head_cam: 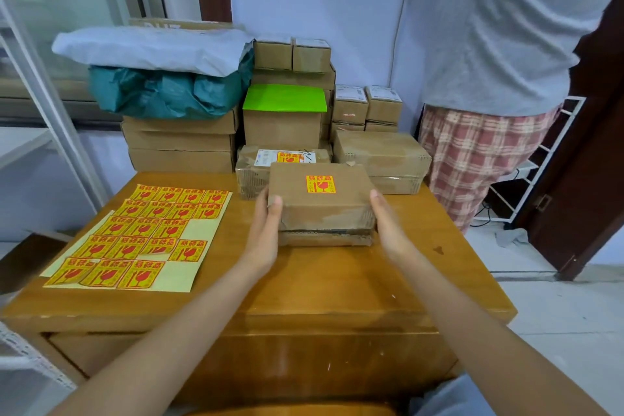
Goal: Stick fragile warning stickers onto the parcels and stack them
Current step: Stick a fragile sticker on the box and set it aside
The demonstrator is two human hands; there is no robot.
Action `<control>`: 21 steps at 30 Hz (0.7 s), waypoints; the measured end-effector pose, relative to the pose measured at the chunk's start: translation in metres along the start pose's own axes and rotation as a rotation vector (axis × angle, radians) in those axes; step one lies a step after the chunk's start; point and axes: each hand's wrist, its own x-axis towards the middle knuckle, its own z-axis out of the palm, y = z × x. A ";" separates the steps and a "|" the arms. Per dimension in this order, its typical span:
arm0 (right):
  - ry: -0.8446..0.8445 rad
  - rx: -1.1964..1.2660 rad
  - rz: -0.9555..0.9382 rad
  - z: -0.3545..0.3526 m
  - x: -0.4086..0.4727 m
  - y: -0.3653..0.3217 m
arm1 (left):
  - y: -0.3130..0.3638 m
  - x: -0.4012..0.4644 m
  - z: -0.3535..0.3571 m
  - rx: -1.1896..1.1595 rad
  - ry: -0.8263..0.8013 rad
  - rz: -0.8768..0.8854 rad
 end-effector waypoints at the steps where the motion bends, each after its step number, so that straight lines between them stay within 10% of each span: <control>1: 0.009 0.007 -0.025 0.000 0.000 -0.003 | 0.004 -0.001 0.000 0.012 0.003 0.024; 21: -0.019 -0.134 -0.165 0.039 0.088 -0.055 | 0.038 0.092 -0.037 0.132 0.229 0.125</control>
